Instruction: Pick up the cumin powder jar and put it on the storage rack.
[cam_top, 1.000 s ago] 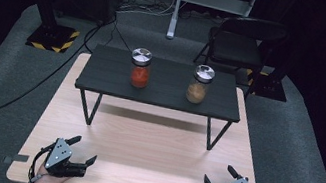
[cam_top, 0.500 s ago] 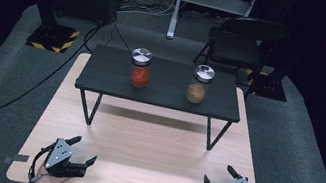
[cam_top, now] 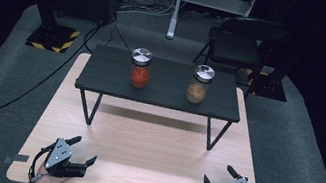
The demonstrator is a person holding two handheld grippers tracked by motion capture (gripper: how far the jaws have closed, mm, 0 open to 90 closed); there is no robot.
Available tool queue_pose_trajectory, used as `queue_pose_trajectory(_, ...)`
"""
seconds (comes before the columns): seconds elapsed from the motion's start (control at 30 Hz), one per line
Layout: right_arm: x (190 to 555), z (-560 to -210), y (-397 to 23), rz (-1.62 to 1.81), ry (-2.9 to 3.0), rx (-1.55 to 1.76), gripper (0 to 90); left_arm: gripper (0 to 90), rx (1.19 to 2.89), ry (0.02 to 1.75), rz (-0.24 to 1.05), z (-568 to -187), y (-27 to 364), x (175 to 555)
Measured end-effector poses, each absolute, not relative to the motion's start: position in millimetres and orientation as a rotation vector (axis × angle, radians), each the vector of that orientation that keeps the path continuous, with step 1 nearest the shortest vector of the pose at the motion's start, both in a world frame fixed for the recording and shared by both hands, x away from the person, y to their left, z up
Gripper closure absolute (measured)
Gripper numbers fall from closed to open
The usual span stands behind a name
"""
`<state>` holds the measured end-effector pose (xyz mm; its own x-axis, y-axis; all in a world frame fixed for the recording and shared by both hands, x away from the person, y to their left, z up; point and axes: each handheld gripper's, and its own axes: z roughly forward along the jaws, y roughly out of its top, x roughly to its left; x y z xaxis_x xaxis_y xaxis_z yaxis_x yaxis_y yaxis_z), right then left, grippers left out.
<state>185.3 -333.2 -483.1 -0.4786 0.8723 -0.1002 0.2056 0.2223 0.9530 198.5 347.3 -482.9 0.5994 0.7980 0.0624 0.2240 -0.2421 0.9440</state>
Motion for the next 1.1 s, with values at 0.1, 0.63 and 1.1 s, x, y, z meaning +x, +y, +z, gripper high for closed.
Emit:
queue_pose_trajectory(0.1, 185.1, -483.1, -333.0, 1.282, 1.835, 0.996, 5.6, 11.4, 1.772, 0.836, 0.682, -483.1, 347.1, 198.3)
queue_pose_trajectory(0.63, 186.5, -482.5, -333.1, 1.284, 1.838, 1.002, 5.5, 11.3, 1.773, 0.837, 0.683, -483.0, 347.3, 197.6)
queue_pose_trajectory(1.1, 186.4, -482.8, -333.0, 1.285, 1.839, 0.997, 5.5, 11.4, 1.773, 0.839, 0.681, -482.8, 347.6, 197.5)
